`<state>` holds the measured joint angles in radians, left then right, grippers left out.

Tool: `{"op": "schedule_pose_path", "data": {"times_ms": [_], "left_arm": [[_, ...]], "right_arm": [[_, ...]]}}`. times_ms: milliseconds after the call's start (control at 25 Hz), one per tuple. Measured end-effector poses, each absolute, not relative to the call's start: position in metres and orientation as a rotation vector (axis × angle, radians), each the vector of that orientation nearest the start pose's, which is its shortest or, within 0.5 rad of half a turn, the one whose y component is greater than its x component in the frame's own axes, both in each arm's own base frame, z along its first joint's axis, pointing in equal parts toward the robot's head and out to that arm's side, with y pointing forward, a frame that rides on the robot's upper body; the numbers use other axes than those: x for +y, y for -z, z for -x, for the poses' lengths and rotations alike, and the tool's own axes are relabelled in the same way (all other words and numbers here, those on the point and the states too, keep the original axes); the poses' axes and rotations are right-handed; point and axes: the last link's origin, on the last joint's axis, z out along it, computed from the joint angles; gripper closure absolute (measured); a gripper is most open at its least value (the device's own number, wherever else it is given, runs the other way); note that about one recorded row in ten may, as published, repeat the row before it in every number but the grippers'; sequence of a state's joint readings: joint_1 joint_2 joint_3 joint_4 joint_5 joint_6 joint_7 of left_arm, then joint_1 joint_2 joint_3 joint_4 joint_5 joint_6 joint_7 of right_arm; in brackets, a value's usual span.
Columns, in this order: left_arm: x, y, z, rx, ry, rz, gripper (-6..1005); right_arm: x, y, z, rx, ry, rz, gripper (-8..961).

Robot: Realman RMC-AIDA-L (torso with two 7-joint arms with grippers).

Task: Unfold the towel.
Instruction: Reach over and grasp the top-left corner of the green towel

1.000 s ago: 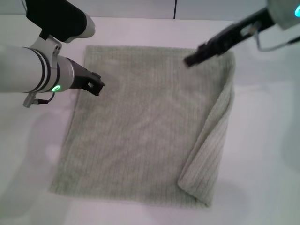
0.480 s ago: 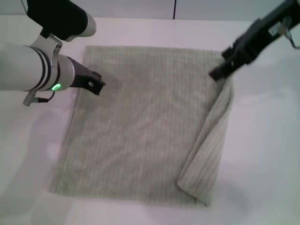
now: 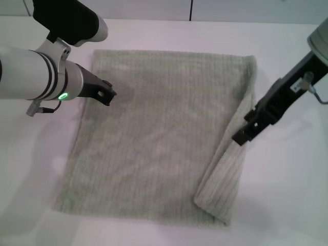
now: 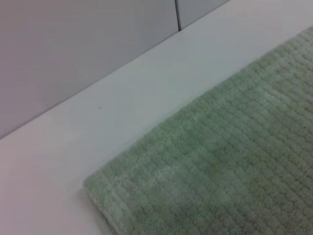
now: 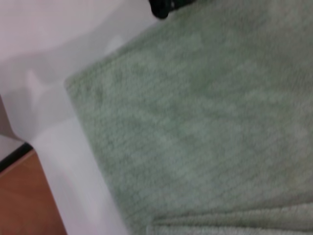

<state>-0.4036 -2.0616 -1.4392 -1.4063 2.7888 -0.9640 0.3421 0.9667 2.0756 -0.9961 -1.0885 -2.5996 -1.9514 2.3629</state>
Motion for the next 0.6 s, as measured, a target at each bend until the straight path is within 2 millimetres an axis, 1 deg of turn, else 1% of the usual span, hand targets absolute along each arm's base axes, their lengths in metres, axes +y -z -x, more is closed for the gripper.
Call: {"op": "schedule_pose_path", "data": {"times_ms": [200, 280, 520, 600], "left_arm": [[0.37, 0.022, 0.199, -0.699, -0.275, 2.261, 1001], [0.37, 0.023, 0.2, -0.702, -0.279, 2.262, 1001], [0.371, 0.024, 0.201, -0.708, -0.281, 2.262, 1001], [0.371, 0.024, 0.201, -0.709, -0.281, 2.261, 1001]], "right_arm": [[0.359, -0.015, -0.124, 0.949, 0.629, 2.952, 226], [0.354, -0.012, -0.123, 0.924, 0.685, 2.944, 226], [0.344, -0.007, -0.116, 0.906, 0.688, 2.996, 227], [0.342, -0.004, -0.116, 0.903, 0.72, 2.996, 227]]}}
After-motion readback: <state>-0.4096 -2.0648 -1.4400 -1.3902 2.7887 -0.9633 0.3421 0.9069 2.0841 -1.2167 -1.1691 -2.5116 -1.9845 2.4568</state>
